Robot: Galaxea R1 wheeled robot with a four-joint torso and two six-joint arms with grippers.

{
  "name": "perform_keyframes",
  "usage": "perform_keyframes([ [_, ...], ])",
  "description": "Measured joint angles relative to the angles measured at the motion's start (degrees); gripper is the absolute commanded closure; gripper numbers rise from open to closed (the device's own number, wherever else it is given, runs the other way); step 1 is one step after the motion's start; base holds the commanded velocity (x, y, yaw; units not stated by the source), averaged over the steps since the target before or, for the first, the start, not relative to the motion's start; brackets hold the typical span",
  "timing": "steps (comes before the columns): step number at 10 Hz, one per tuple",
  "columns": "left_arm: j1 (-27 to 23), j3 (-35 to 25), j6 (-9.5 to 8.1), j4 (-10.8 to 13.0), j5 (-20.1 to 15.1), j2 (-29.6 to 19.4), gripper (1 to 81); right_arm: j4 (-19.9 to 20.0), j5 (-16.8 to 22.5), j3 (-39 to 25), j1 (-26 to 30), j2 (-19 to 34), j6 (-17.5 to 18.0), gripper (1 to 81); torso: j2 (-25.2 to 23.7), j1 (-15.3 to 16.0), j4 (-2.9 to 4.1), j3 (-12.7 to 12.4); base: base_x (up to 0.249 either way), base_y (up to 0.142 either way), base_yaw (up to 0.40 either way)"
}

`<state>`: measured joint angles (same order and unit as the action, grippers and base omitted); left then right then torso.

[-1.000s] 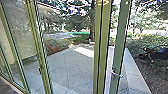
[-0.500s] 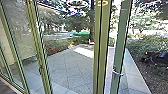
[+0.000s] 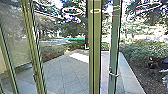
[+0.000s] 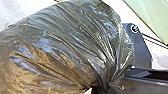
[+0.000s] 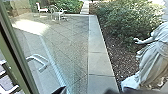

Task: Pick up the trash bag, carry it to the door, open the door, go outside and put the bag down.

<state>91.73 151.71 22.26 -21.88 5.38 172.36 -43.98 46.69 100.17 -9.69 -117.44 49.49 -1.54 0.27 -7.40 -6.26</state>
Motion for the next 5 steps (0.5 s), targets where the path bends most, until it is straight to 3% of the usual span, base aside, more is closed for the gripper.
perform_keyframes([
  [2, 0.2, 0.0, -0.02, 0.0, 0.2, 0.0, 81.1, -1.5, 0.2, 1.1, -0.6, -0.4, -0.9, 1.0, 0.0, -0.1, -0.04, 1.3, 0.000, 0.000, 0.000],
  [5, -0.1, 0.0, -0.05, 0.0, 0.5, 0.0, 81.1, -2.0, 0.1, 2.5, -0.6, -1.6, -1.7, 1.0, 0.0, 0.0, -0.06, 7.0, 0.000, 0.000, 0.000],
])
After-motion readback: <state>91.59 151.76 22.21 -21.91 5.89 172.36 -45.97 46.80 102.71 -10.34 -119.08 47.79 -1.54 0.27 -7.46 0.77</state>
